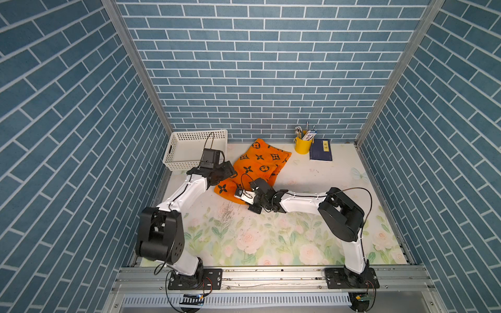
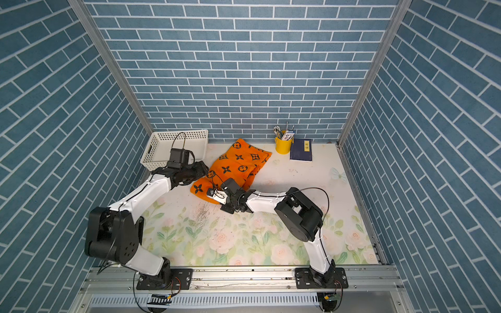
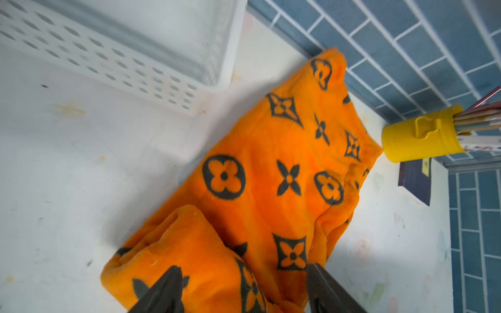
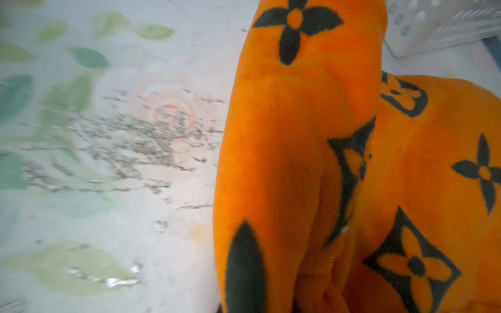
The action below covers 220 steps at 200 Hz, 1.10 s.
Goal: Roll up the pillowcase
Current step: Roll the pillowcase at the center of the board.
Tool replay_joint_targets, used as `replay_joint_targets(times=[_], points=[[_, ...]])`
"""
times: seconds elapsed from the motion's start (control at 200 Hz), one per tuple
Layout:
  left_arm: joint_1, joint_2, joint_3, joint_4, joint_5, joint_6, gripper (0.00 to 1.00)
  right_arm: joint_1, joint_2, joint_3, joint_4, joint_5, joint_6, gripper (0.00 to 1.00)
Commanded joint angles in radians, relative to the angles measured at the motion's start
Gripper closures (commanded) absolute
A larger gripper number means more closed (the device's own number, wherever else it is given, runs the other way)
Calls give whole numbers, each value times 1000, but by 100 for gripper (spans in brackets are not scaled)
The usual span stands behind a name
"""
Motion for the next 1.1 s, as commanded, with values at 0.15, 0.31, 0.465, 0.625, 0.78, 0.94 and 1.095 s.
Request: replay_joint_targets(times=[0.15,0.31,0.465,0.625,0.78,0.94,1.095], points=[[10,-117,-141,-30,61,28,27,-154,38,-34,-21,-528,357,92],[-18,-116,-208,21,79,29,32,-246,147,46,-58,-670,408,88],[-66,-37,-206,78,42,21,34,-299,261,163,-142,-767,454,79],[-77,99,-166,95,-5,-25,41,-314,260,207,-174,-702,456,54],[-92,194,-110,87,-27,-33,41,-312,117,139,-93,-539,459,36],[-102,237,-79,92,-22,-32,41,-247,-97,8,-28,-92,327,0],[-105,254,-72,98,-14,-29,41,-78,-256,-186,210,363,6,0]])
